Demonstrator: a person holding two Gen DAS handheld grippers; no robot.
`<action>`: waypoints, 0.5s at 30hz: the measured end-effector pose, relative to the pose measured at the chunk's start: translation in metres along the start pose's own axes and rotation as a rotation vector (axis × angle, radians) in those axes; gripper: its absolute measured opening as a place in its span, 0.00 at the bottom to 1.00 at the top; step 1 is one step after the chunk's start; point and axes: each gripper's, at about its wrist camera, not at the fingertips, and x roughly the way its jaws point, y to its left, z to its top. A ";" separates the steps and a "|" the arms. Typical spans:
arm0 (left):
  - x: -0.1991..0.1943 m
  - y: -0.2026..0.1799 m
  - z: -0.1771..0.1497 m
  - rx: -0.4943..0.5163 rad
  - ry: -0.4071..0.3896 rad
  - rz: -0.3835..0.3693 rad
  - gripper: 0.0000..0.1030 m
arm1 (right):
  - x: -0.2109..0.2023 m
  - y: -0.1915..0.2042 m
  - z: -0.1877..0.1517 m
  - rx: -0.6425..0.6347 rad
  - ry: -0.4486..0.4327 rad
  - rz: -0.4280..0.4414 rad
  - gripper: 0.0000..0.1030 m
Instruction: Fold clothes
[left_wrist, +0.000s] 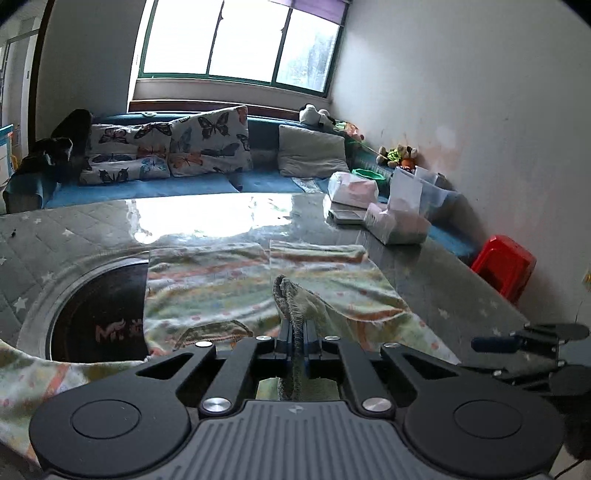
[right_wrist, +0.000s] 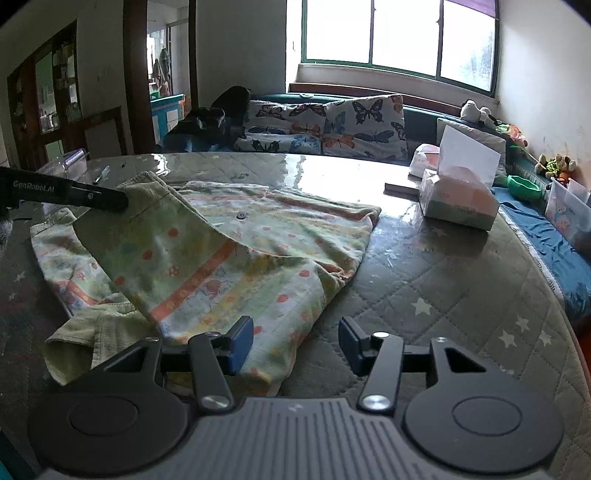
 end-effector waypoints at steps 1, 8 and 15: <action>0.001 0.001 0.001 -0.002 0.004 0.000 0.06 | 0.001 -0.001 0.001 0.005 -0.003 -0.004 0.51; 0.005 0.012 0.006 -0.033 0.022 0.031 0.06 | 0.000 0.006 -0.002 -0.014 0.006 0.032 0.52; 0.006 0.003 0.023 -0.007 0.006 0.008 0.06 | -0.002 0.021 -0.015 -0.056 0.043 0.058 0.61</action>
